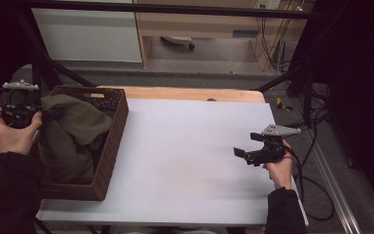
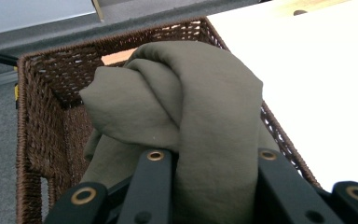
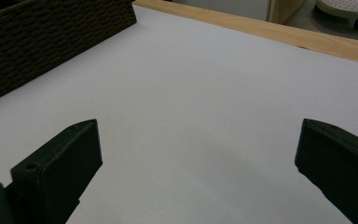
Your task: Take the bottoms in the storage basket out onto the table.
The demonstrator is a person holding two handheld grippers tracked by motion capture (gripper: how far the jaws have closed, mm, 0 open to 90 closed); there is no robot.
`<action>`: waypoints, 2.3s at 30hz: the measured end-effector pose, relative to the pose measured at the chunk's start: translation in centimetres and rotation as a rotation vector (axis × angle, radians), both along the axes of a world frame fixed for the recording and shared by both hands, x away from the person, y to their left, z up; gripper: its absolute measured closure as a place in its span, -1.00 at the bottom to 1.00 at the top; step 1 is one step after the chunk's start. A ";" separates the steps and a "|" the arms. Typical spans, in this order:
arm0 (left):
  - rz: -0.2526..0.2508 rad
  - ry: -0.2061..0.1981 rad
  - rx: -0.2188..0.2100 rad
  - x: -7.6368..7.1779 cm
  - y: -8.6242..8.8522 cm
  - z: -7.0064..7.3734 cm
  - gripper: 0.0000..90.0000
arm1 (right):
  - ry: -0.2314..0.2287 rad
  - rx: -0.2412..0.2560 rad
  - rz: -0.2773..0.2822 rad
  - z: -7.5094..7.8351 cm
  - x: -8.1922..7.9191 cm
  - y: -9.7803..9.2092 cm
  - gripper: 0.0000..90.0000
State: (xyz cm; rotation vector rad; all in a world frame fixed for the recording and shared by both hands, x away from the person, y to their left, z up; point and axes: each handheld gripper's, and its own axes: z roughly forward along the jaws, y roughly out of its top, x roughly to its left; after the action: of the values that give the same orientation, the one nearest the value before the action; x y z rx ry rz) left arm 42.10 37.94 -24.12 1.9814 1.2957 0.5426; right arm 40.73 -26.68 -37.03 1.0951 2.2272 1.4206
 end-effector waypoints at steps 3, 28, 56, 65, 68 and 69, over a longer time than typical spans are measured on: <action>-0.002 -0.002 0.006 -0.1 0.0 0.4 0.71 | 0.000 0.001 0.000 0.0 0.0 0.0 -0.97; -0.003 -0.022 -0.006 -0.4 0.1 2.6 0.73 | -0.005 0.000 0.002 0.1 -0.1 -0.1 -0.97; -0.011 -0.059 -0.022 -0.3 -1.0 5.7 0.74 | -0.008 -0.001 0.004 0.2 -0.1 0.0 -0.97; -0.020 -0.068 -0.022 -0.3 -1.4 6.6 0.74 | -0.007 -0.001 0.004 0.2 -0.1 0.0 -0.97; -0.023 -0.069 -0.022 -0.3 -1.4 6.7 0.74 | -0.006 0.000 0.004 0.2 -0.1 0.0 -0.97; -0.025 -0.071 -0.025 -0.3 -1.4 6.9 0.74 | -0.007 0.000 0.004 0.2 -0.1 0.0 -0.97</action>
State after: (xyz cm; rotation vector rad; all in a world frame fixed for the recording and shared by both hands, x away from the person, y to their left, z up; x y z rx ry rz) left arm 41.83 36.50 -17.27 1.9379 1.2269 0.5770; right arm 40.61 -26.71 -36.80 1.0851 2.2262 1.4231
